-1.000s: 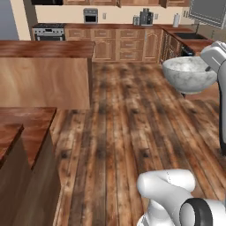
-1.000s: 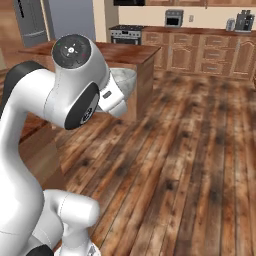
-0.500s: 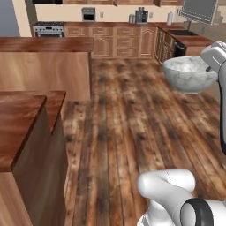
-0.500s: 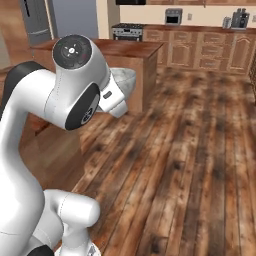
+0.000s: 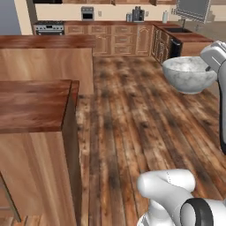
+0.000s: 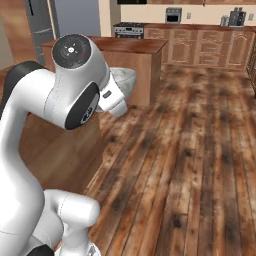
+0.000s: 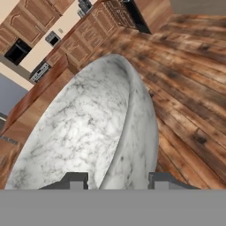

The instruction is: Pick up the bowls from the cabinet and place each bowl in front of a stool on the dining counter.

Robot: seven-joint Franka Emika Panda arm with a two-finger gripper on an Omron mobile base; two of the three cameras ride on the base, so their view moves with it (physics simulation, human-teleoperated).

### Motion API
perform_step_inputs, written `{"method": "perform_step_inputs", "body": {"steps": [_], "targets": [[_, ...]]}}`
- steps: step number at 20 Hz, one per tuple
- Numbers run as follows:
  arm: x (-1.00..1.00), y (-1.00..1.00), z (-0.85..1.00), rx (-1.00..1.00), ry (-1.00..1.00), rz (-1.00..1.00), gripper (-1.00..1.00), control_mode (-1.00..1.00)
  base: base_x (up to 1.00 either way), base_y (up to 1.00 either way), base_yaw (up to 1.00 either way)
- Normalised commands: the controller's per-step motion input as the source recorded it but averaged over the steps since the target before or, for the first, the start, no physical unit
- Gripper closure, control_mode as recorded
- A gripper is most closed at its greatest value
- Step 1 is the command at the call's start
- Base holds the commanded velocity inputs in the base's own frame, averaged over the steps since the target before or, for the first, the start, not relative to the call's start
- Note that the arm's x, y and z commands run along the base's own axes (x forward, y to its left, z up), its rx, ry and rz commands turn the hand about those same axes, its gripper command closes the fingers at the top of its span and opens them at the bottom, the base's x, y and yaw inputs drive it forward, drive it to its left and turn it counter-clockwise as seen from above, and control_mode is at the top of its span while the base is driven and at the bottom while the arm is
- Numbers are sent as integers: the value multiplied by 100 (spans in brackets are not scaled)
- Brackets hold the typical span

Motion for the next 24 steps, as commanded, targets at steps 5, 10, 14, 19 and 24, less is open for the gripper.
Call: {"method": "perform_step_inputs", "body": {"steps": [5,10,14,19,24], "targets": [[0,0,0,0,0,0,100,100,-62,72,-10],[0,0,0,0,0,0,100,100,-48,73,-10],[0,0,0,0,0,0,100,100,-31,81,-10],[0,0,0,0,0,0,100,100,-30,83,-10],[0,0,0,0,0,0,100,100,-21,85,-10]]}}
